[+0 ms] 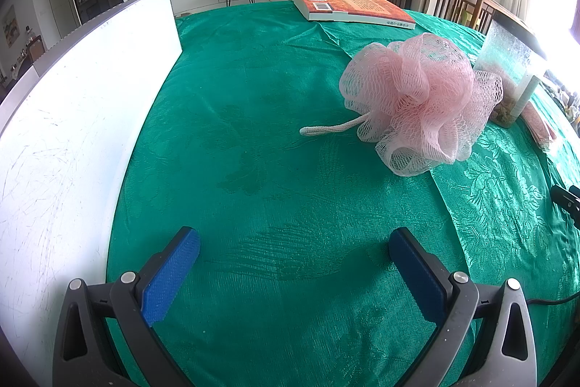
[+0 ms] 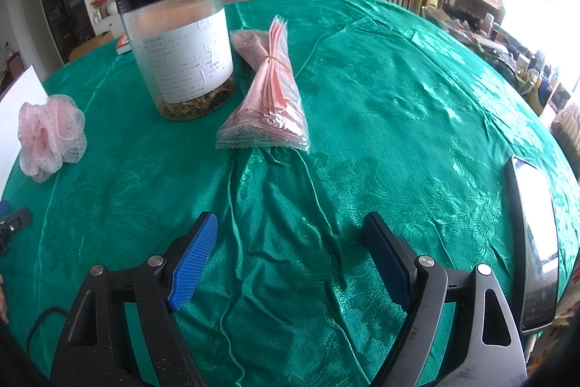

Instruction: Organize soft objects

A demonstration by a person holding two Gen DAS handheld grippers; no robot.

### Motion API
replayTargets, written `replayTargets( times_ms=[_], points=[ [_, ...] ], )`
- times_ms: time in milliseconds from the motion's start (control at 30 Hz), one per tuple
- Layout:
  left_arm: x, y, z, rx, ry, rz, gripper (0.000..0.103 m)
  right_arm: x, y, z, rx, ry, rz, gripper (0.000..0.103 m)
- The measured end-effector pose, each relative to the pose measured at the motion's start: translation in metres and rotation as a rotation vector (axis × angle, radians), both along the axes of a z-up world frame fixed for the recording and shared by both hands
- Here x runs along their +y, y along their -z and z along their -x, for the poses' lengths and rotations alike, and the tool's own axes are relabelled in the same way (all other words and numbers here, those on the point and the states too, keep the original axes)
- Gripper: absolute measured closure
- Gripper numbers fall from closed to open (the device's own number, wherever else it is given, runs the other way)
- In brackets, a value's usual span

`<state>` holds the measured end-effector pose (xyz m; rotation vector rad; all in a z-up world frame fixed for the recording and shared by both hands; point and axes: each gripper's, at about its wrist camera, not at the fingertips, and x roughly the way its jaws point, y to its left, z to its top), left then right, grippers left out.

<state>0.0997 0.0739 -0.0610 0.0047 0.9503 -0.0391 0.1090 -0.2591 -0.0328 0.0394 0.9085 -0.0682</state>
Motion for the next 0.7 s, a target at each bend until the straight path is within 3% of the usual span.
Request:
replayTargets(
  times_ms=[333, 400, 467, 600, 700],
  points=[
    [0.000, 0.000, 0.000, 0.004, 0.004, -0.002, 0.000, 0.000, 0.000, 0.000, 0.000, 0.000, -0.001, 0.018],
    [-0.003, -0.003, -0.003, 0.047, 0.043, 0.013, 0.000, 0.000, 0.000, 0.000, 0.000, 0.000, 0.000, 0.018],
    [-0.010, -0.017, -0.001, 0.018, 0.075, 0.031, 0.000, 0.000, 0.000, 0.000, -0.001, 0.000, -0.001, 0.018],
    [-0.042, -0.051, -0.012, -0.072, 0.168, -0.023, 0.000, 0.000, 0.000, 0.000, 0.000, -0.001, 0.000, 0.018],
    [-0.072, -0.050, -0.039, -0.048, 0.218, -0.114, 0.000, 0.000, 0.000, 0.000, 0.000, -0.001, 0.000, 0.018]
  ],
)
